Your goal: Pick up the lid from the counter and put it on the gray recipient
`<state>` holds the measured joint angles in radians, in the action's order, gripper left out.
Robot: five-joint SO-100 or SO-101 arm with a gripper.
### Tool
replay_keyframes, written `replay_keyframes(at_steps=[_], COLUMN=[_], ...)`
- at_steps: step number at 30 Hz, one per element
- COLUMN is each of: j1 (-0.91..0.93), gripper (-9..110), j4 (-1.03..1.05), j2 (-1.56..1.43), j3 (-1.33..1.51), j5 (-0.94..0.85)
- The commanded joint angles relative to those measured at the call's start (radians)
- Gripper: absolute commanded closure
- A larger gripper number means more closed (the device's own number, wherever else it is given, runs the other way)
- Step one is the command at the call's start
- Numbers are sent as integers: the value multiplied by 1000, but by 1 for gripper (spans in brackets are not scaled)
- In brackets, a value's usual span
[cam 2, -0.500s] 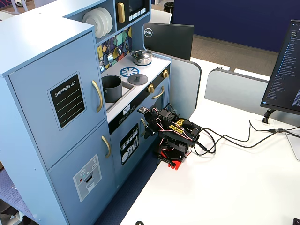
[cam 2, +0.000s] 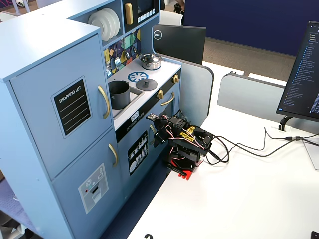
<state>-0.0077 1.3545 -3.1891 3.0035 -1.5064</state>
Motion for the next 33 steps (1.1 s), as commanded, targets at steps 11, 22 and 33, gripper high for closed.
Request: replay_keyframes(at_steps=[11, 22, 33], j1=[106, 337, 517], gripper=[101, 98, 74], j4=[-290, -934, -1146], j2=[77, 371, 420], j3=[-129, -637, -611], j5=[72, -100, -97])
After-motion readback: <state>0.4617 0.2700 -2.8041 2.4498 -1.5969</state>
